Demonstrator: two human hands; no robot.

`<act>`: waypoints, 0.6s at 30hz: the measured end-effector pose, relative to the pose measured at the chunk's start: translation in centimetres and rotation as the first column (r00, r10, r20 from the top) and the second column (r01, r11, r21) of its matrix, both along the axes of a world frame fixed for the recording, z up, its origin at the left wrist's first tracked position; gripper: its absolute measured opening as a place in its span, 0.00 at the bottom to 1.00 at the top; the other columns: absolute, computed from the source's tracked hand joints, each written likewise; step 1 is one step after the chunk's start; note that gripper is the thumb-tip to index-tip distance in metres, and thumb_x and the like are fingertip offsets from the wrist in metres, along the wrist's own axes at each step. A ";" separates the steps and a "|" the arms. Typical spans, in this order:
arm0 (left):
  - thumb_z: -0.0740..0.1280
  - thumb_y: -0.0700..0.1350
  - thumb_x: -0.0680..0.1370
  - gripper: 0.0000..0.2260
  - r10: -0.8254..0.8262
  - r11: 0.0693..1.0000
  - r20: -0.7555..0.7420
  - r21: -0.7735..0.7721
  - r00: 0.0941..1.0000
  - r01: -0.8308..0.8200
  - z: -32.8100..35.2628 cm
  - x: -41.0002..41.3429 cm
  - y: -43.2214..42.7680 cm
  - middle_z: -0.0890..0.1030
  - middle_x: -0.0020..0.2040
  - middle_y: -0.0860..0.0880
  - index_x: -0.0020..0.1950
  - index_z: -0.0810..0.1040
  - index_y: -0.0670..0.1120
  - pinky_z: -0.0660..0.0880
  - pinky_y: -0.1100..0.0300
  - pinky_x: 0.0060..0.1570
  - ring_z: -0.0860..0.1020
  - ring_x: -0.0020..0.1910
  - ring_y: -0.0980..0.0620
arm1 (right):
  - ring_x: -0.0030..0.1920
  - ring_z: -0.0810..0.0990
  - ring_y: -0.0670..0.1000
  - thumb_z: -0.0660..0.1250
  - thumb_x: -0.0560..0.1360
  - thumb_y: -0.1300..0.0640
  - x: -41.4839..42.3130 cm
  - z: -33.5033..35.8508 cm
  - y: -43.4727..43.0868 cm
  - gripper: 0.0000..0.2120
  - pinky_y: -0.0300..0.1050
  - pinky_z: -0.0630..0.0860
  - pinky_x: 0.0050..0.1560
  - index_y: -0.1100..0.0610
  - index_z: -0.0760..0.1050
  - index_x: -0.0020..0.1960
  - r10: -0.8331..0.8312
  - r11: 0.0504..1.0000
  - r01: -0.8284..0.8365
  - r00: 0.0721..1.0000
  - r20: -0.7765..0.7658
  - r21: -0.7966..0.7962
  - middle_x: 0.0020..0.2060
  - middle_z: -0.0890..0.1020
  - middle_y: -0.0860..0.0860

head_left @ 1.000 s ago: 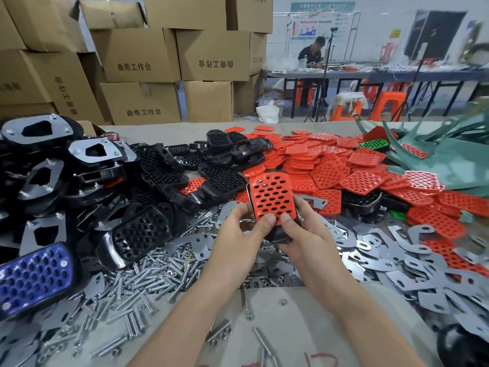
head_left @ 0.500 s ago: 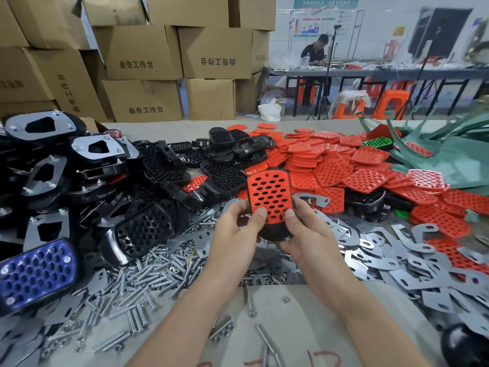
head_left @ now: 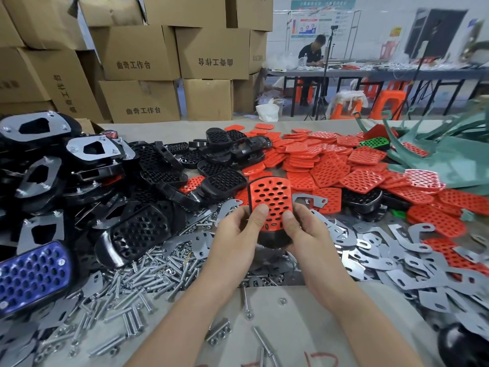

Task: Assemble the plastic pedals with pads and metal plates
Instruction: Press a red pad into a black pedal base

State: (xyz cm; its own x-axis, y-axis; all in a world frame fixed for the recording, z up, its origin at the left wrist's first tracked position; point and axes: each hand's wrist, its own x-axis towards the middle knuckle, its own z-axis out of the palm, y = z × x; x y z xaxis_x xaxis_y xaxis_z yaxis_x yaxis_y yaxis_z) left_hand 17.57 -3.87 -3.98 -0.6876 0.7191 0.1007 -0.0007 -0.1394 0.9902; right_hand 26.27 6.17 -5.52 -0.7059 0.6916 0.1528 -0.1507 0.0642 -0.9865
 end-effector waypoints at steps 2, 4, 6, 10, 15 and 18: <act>0.63 0.55 0.82 0.13 0.014 1.000 -0.077 -0.015 0.997 -0.015 0.0 0.1 0.0 0.87 0.46 0.50 0.54 0.81 0.48 0.78 0.65 0.34 0.86 0.42 0.53 | 0.57 0.85 0.53 0.58 0.87 0.57 0.1 0.0 0.0 0.13 0.61 0.77 0.65 0.48 0.81 0.56 0.001 1.000 -0.001 1.000 0.028 0.002 0.52 0.87 0.50; 0.62 0.54 0.82 0.12 0.042 0.998 -0.173 -0.028 0.984 -0.047 0.0 0.1 0.1 0.87 0.46 0.53 0.54 0.82 0.49 0.76 0.69 0.39 0.85 0.44 0.57 | 0.56 0.84 0.52 0.58 0.87 0.56 0.2 0.1 0.0 0.14 0.58 0.77 0.65 0.44 0.81 0.53 0.013 1.000 -0.014 0.999 0.052 0.006 0.52 0.87 0.49; 0.61 0.53 0.83 0.11 0.067 0.996 -0.219 -0.039 0.974 -0.077 -0.1 0.1 0.1 0.86 0.47 0.55 0.53 0.81 0.50 0.77 0.68 0.45 0.83 0.46 0.59 | 0.55 0.84 0.50 0.58 0.87 0.56 0.3 0.1 -0.2 0.14 0.52 0.78 0.61 0.45 0.80 0.53 0.024 1.000 -0.025 0.998 0.063 0.017 0.50 0.86 0.47; 0.61 0.52 0.84 0.12 0.046 0.999 -0.092 -0.007 0.995 -0.047 0.0 0.3 0.0 0.87 0.45 0.54 0.55 0.82 0.49 0.78 0.67 0.36 0.85 0.41 0.58 | 0.54 0.84 0.45 0.58 0.86 0.52 0.3 0.2 -0.6 0.10 0.37 0.78 0.52 0.47 0.79 0.56 0.036 0.997 -0.037 0.999 0.020 0.063 0.51 0.85 0.46; 0.58 0.69 0.74 0.24 0.055 0.998 0.060 0.019 0.997 -0.056 0.3 -0.1 0.1 0.87 0.46 0.50 0.48 0.87 0.55 0.77 0.55 0.43 0.86 0.45 0.52 | 0.55 0.86 0.50 0.62 0.80 0.44 0.4 0.6 -0.4 0.14 0.44 0.81 0.57 0.50 0.78 0.59 0.091 0.996 -0.089 0.994 -0.066 0.031 0.52 0.87 0.49; 0.58 0.72 0.73 0.24 0.063 0.998 0.065 0.006 0.996 -0.064 0.1 -0.3 0.2 0.87 0.47 0.51 0.47 0.86 0.58 0.79 0.55 0.47 0.86 0.46 0.54 | 0.55 0.86 0.52 0.64 0.77 0.41 0.4 0.6 -0.3 0.17 0.52 0.81 0.60 0.50 0.79 0.59 0.119 0.993 -0.118 0.991 -0.062 0.020 0.53 0.87 0.50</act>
State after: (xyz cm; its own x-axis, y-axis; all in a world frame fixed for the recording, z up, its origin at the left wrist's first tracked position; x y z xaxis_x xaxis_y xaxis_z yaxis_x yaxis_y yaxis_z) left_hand 17.23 -3.72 -3.83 -0.7371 0.6731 0.0600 -0.0557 -0.1490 0.9873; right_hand 26.70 5.86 -4.93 -0.7717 0.6003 0.2100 -0.2196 0.0583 -0.9738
